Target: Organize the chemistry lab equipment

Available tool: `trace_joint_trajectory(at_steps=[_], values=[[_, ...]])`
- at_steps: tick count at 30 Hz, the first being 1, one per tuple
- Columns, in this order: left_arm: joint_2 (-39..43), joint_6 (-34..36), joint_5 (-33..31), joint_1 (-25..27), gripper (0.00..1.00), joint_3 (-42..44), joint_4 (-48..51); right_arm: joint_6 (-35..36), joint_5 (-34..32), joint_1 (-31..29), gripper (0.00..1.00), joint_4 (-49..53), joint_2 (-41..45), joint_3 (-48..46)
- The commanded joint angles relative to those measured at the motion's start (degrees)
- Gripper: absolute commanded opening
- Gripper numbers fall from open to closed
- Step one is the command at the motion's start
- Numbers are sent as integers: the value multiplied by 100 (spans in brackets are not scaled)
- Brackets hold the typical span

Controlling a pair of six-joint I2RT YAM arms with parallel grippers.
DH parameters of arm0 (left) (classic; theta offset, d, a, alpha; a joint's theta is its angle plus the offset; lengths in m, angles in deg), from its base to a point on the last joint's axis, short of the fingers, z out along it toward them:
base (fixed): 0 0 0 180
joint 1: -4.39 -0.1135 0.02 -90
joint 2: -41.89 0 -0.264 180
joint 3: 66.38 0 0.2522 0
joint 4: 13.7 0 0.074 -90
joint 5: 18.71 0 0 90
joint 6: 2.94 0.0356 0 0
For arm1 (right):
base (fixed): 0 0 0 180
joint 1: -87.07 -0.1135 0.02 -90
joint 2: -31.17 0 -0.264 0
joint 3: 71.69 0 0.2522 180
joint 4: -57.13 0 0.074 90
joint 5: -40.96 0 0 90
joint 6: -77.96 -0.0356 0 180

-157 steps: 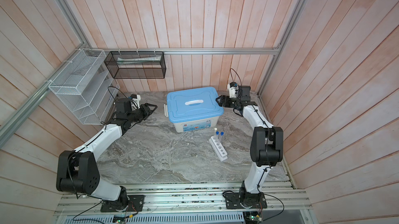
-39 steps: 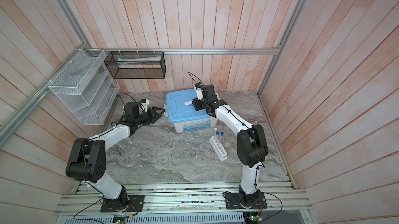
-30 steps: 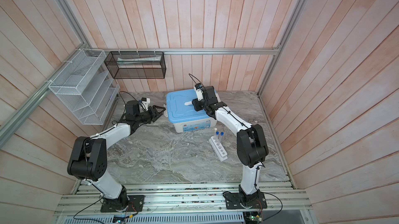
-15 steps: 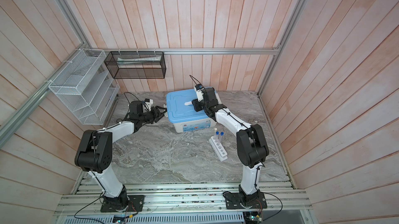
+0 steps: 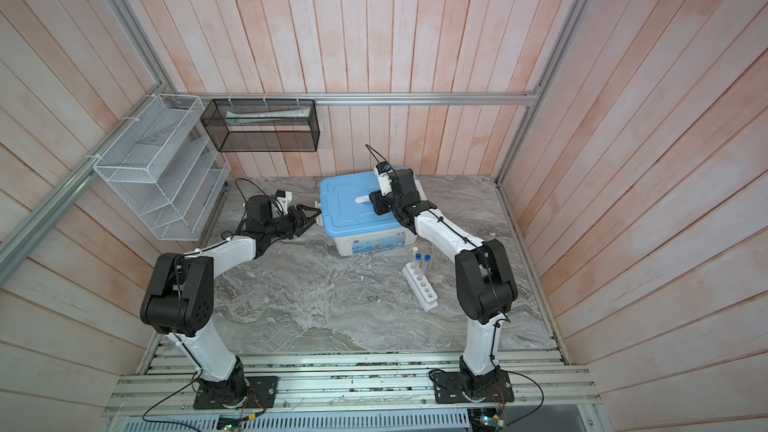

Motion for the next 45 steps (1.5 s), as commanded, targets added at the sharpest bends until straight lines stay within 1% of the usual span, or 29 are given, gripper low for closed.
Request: trace_joint_trajectory(at_steps=[1,8,14,20,26,29,32,39,45], values=[[180,-3,277,-4,58,155,-499,-119,251,-51,49,951,-395,-244],[196,-186,322,26,58,53,-743,-119,253,-63,49,969,-412,-253],[-176,-310,421,109,58,-186,-916,-132,282,-92,49,998,-474,-180],[-386,-245,431,142,58,-351,-875,-106,277,-103,49,998,-483,-174],[-427,-256,488,211,58,-511,-918,-140,330,-113,49,960,-561,-156],[-392,-241,496,212,55,-556,-895,-158,361,-119,49,921,-583,-182],[-352,-197,492,213,51,-582,-822,-183,389,-130,49,868,-597,-243],[-305,-10,391,247,49,-622,-564,-246,383,-153,49,698,-597,-475],[-183,491,16,339,49,-924,220,-325,444,-161,49,544,-581,-673]])
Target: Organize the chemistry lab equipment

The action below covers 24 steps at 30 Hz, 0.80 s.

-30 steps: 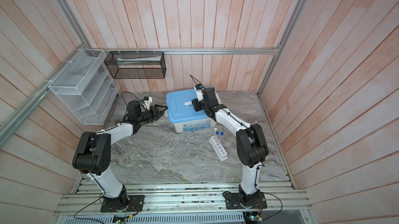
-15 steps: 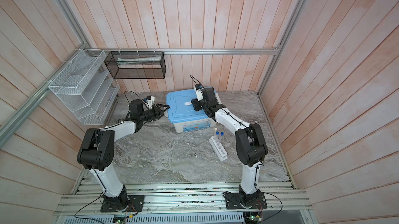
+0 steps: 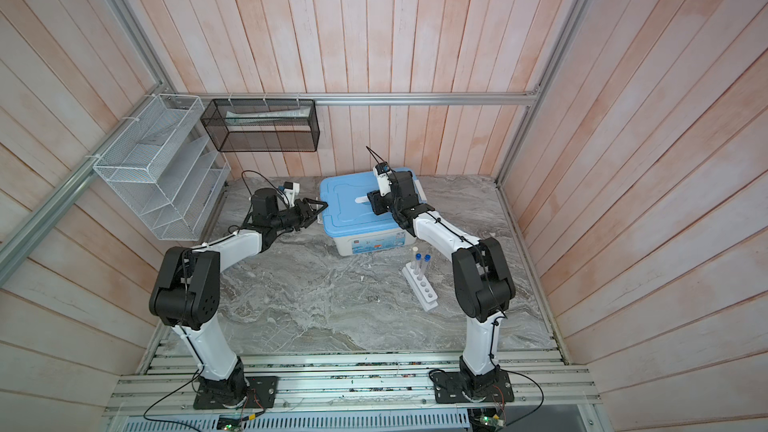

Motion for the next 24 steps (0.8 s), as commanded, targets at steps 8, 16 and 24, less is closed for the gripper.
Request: trace_joint_trajectory(at_steps=[8,16,24], values=[[197,738,-448,316,49,-684,862,-247,365,-164,48,1068,-470,-557],[161,1093,-827,510,49,-1128,1544,-281,439,-190,48,898,-475,-708],[87,1411,-1171,647,42,-1410,2140,-308,521,-199,48,772,-488,-781]])
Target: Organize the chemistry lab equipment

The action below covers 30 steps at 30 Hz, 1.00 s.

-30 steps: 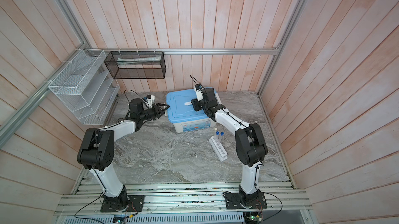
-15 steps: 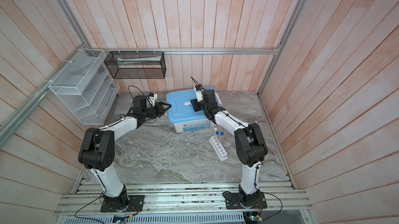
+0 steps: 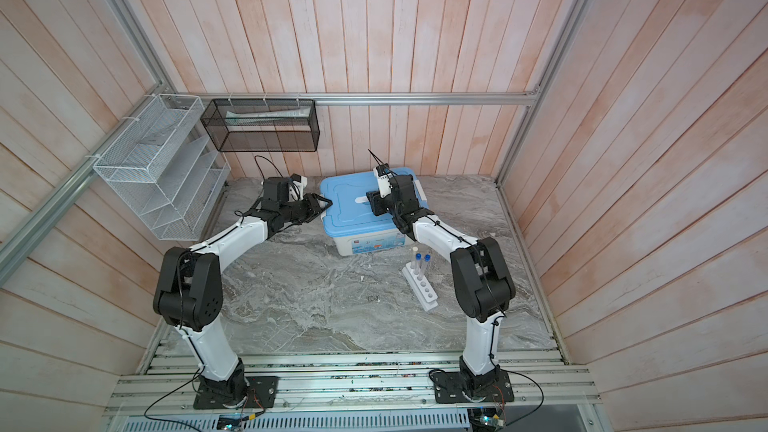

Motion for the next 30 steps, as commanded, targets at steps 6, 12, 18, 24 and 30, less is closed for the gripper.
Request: trace_joint_trajectory(at_steps=[6,12,18,24,30], values=[[66,536,-162,281,37,-479,291,-269,500,-193,47,1357,-490,-531],[53,695,-395,369,35,-639,538,-293,507,-203,47,1322,-472,-580],[287,880,-492,406,39,-688,429,-222,477,-210,47,1480,-390,-451],[1023,1349,-854,300,51,-622,163,54,261,-212,47,2025,-182,169],[1962,1469,-1246,-174,59,173,-444,218,49,-207,51,2319,47,719]])
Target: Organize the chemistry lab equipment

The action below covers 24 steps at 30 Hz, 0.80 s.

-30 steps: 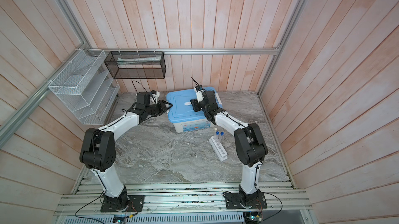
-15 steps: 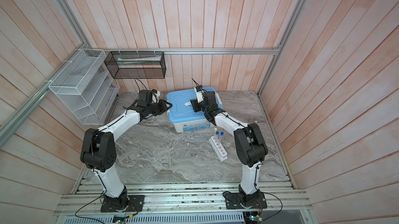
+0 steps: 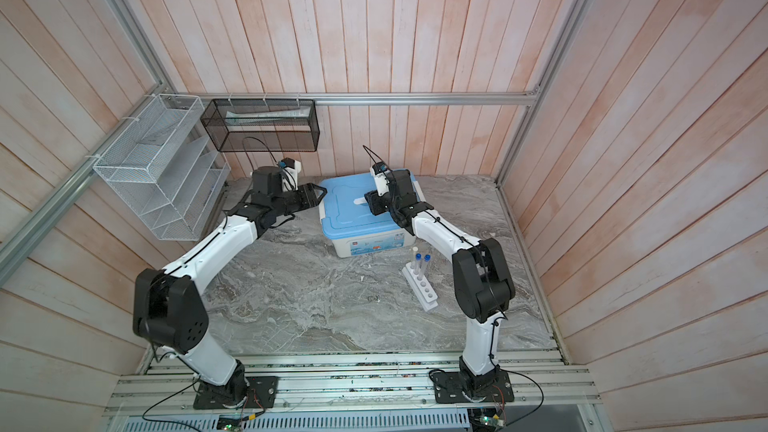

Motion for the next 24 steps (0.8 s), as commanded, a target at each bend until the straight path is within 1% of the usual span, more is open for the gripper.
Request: trace_joint_trajectory(at_steps=[1,7,10,11,12,15,16,17,18,21,24], values=[[698,266,-248,-345,60,486,-929,72,-2,-103,52,1081,47,140],[1288,287,-552,-934,61,1299,-1056,161,-290,-73,54,1188,325,227],[1527,-56,-619,-1407,61,1872,-1360,125,-344,21,58,1134,644,91],[1649,-152,-701,-1559,61,2146,-1539,116,-335,65,60,1105,775,19],[1758,-164,-839,-1652,61,2381,-1677,125,-343,103,62,1072,905,-37],[2166,94,-1609,-1772,62,3084,-2066,155,-609,240,72,874,1424,-335],[2299,209,-1885,-1793,64,3313,-2193,119,-915,285,76,683,1649,-532],[2405,308,-2079,-1808,77,3505,-2302,116,-1182,336,79,449,1871,-782],[2528,431,-2299,-1814,100,3738,-2461,120,-1442,412,81,133,2155,-1128],[2686,649,-2943,-1859,100,4341,-2971,-53,-1942,803,85,-1026,3035,-2344],[2606,868,-3211,-1879,100,4726,-3368,-268,-2263,1314,86,-2046,3854,-3479]])
